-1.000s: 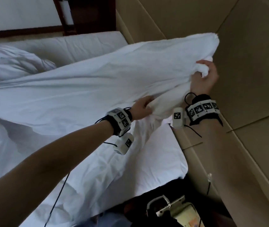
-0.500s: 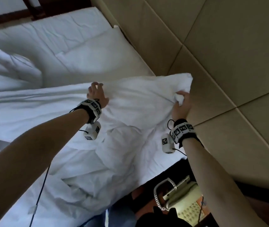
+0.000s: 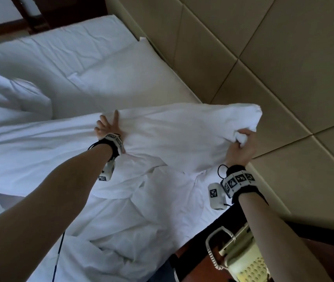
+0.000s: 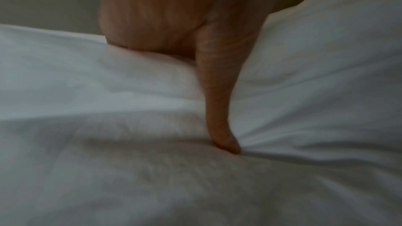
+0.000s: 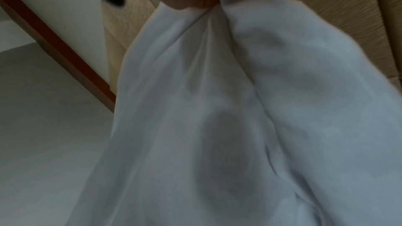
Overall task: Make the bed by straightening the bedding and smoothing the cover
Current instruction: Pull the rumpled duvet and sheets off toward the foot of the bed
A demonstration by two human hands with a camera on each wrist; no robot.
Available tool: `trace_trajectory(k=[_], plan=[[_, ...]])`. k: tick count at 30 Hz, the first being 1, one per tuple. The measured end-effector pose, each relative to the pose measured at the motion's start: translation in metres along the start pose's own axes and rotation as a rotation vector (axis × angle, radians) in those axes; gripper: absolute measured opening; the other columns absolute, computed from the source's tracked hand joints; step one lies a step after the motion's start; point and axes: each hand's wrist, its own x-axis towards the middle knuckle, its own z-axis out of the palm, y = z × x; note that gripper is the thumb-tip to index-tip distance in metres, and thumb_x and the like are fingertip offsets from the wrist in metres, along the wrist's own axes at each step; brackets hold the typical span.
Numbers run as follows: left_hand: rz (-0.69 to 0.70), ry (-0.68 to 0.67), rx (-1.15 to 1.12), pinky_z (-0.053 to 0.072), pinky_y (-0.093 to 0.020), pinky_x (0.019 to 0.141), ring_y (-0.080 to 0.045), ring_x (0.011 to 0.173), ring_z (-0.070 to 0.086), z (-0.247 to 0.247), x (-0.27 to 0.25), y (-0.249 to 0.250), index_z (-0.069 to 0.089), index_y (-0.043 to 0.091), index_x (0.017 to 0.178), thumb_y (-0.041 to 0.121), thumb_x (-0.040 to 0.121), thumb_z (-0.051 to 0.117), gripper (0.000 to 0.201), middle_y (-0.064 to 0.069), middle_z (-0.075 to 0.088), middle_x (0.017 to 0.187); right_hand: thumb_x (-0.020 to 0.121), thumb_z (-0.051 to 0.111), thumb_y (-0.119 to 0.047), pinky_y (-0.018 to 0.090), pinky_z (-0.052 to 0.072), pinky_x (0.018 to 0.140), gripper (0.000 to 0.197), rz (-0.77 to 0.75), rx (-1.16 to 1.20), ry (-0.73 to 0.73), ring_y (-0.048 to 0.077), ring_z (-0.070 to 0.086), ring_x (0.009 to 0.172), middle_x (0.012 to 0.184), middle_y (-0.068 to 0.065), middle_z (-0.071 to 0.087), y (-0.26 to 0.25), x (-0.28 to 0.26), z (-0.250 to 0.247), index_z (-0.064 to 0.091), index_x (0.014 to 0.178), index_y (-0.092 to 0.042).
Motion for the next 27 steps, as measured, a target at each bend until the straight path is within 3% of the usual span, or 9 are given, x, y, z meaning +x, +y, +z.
trace_trajectory(k=[4,6,10,14,17,20,23,25,27], plan=[[0.024,-0.005,-0.057,0.043,-0.041,0.097,-0.039,0.126,0.039,0.006,-0.004,0.005,0.044,0.016,0.135,0.029,0.081,0.070,0.061,-0.021,0.025,0.141,0.072,0.041,0.011,0.013,0.043,0.088,0.031,-0.017,-0.022,-0.003,0.012,0.054,0.092,0.095,0.006,0.061,-0.004,-0.011,-0.012,0.061,0.094,0.004],[0.056,0.000,-0.081,0.042,-0.042,0.099,-0.039,0.127,0.041,0.014,-0.011,0.008,0.051,0.007,0.130,0.021,0.093,0.053,0.039,-0.023,0.030,0.144,0.074,0.042,0.013,0.011,0.042,0.088,0.031,-0.002,-0.030,-0.038,0.012,0.054,0.094,0.097,0.002,0.060,-0.007,-0.018,-0.018,0.060,0.097,0.002],[-0.003,0.216,-0.362,0.047,-0.046,0.093,-0.038,0.118,0.045,0.003,-0.024,0.019,0.053,0.008,0.118,0.014,0.095,0.047,0.024,-0.018,0.028,0.139,0.077,0.043,0.014,-0.006,0.032,0.082,0.033,0.029,-0.053,-0.026,0.010,0.054,0.097,0.105,0.009,0.063,-0.004,-0.021,-0.031,0.058,0.103,0.002],[0.020,0.361,-0.774,0.045,-0.037,0.098,-0.035,0.114,0.051,-0.042,-0.026,0.029,0.052,0.009,0.125,0.004,0.091,0.045,0.036,-0.016,0.037,0.134,0.075,0.043,0.015,0.004,0.038,0.091,0.037,0.071,-0.043,0.003,0.011,0.053,0.100,0.105,0.003,0.059,0.004,-0.010,-0.051,0.055,0.105,-0.001],[0.126,0.476,-0.905,0.046,-0.030,0.088,-0.019,0.092,0.049,-0.086,-0.028,0.060,0.056,0.012,0.113,0.004,0.089,0.046,0.027,-0.009,0.042,0.117,0.072,0.042,0.017,0.004,0.035,0.096,0.040,0.040,-0.051,0.041,0.000,0.046,0.099,0.099,-0.013,0.051,0.005,0.004,-0.069,0.054,0.106,0.000],[0.159,0.479,-1.156,0.036,-0.027,0.070,-0.017,0.081,0.042,-0.132,-0.033,0.111,0.045,0.014,0.088,0.016,0.091,0.048,0.005,-0.002,0.040,0.094,0.074,0.044,0.018,-0.007,0.025,0.092,0.037,0.047,-0.078,0.096,0.005,0.044,0.103,0.105,-0.001,0.049,0.006,0.024,-0.092,0.052,0.109,0.010],[0.283,0.413,-1.267,0.039,-0.033,0.077,-0.025,0.087,0.046,-0.162,-0.042,0.168,0.053,0.002,0.096,0.005,0.087,0.050,0.010,-0.014,0.048,0.097,0.076,0.045,0.016,-0.008,0.025,0.088,0.037,0.110,-0.106,0.154,0.018,0.050,0.107,0.111,0.012,0.053,0.015,0.040,-0.113,0.052,0.112,0.008],[0.371,0.359,-1.213,0.041,-0.034,0.087,-0.026,0.094,0.045,-0.170,-0.048,0.209,0.059,0.003,0.102,-0.005,0.084,0.050,0.022,-0.020,0.049,0.114,0.077,0.046,0.013,-0.003,0.030,0.085,0.037,0.181,-0.145,0.182,0.024,0.054,0.108,0.113,0.015,0.057,0.028,0.049,-0.126,0.053,0.111,0.003],[0.418,0.292,-1.284,0.038,-0.024,0.077,-0.018,0.084,0.041,-0.177,-0.053,0.246,0.052,0.010,0.086,0.000,0.086,0.049,0.010,-0.012,0.047,0.101,0.075,0.048,0.013,0.008,0.032,0.087,0.037,0.219,-0.204,0.182,0.027,0.055,0.106,0.112,0.014,0.058,0.041,0.052,-0.139,0.054,0.108,0.000]])
